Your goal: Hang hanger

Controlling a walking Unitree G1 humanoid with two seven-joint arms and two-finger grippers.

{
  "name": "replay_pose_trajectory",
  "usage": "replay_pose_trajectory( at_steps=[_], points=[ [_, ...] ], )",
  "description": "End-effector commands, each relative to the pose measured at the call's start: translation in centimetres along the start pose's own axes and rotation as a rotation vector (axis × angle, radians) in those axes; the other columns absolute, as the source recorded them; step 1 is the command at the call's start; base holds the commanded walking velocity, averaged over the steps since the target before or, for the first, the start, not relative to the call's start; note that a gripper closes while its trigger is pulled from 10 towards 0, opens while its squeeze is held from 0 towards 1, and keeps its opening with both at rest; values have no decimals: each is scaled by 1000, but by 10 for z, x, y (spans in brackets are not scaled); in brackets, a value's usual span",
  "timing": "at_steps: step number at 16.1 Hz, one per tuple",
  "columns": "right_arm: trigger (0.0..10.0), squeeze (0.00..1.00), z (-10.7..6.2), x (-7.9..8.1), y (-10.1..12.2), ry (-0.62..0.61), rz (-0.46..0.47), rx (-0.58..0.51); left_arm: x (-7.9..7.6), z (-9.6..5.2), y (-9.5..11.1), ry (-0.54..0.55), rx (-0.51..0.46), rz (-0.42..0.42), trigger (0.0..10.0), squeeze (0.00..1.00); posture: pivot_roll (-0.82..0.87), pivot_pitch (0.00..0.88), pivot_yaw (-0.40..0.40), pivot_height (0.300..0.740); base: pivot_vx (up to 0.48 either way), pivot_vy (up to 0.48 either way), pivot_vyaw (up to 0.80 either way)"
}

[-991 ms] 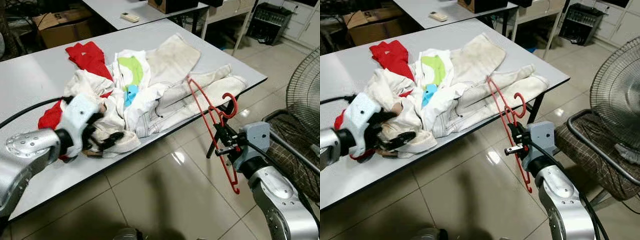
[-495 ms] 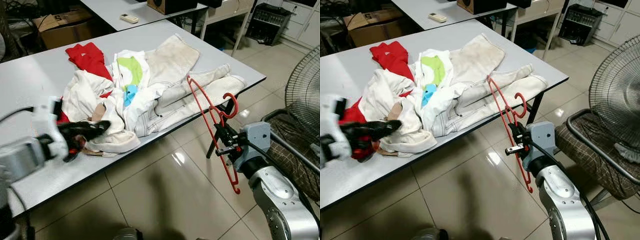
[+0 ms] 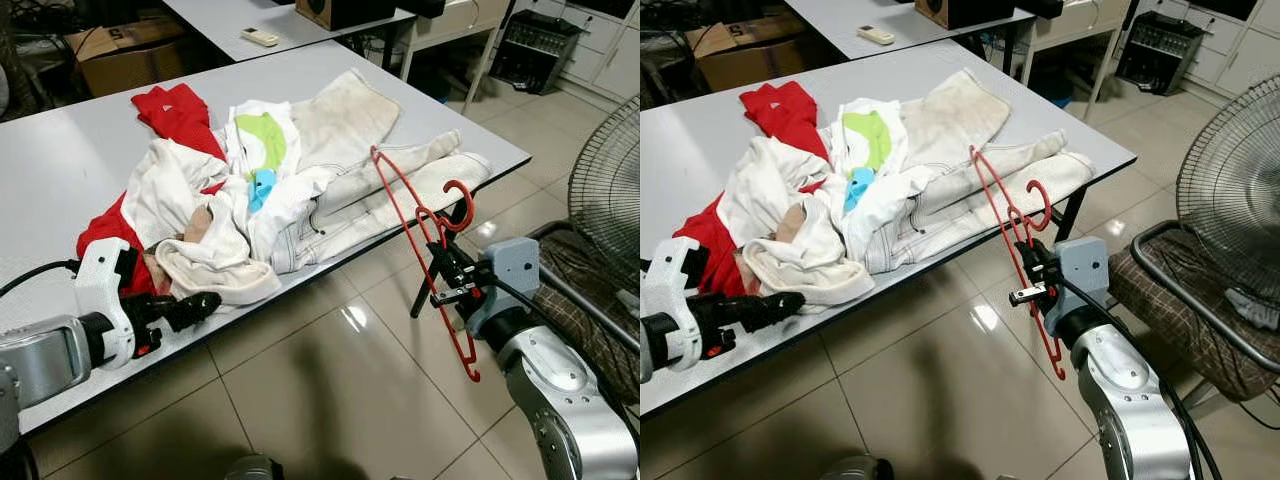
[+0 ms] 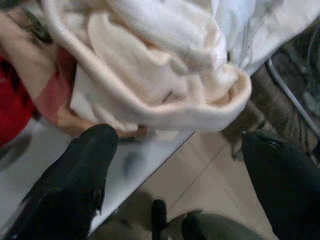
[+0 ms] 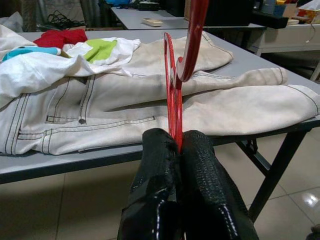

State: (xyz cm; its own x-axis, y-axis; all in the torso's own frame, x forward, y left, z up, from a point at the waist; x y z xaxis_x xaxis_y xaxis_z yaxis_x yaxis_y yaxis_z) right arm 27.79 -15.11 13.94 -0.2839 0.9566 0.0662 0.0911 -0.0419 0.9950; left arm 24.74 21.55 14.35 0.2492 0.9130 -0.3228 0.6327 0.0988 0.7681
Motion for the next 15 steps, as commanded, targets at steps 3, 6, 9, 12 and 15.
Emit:
replay_pose_trajectory(
  at_steps=[3, 6, 9, 12, 15],
  points=[
    [10000, 0, 1, -3, 0, -5, -10, 0, 1, 16, -1, 60, -63, -131, 10000, 0, 100, 46, 19, 740, 0, 0, 0],
    [10000, 0, 1, -3, 0, -7, -10, -1, 4, 24, 2, 110, -116, -221, 7137, 0, 100, 42, 21, 740, 0, 0, 0],
    [10000, 0, 1, -2, 0, -8, -11, -4, 7, 30, -5, 175, -86, -231, 980, 0, 95, 42, 30, 740, 0, 0, 0],
    [10000, 0, -1, -3, 0, -15, -11, -3, 16, 28, -13, 223, -58, -230, 0, 0, 94, 43, 31, 740, 0, 0, 0],
    [10000, 0, 0, -2, -1, -13, -10, -2, 18, 29, -16, 237, -56, -244, 0, 0, 98, 44, 30, 740, 0, 0, 0]
  ],
)
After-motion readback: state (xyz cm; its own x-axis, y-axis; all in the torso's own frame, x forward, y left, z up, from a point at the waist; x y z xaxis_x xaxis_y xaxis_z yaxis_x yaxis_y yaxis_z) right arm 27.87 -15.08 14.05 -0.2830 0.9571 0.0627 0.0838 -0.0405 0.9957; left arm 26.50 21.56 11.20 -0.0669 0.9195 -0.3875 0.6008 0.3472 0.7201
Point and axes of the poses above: a point about 5 cm out from each wrist's last joint towards the gripper, its own z axis pointing out of the wrist towards the gripper, its own y axis along the axis of the wrist's last joint, x = y × z, the point moved 4 cm from there along z, pointing out of the wrist towards the gripper, and after that the axes turned 6 degrees about z, right-handed, at the moved point
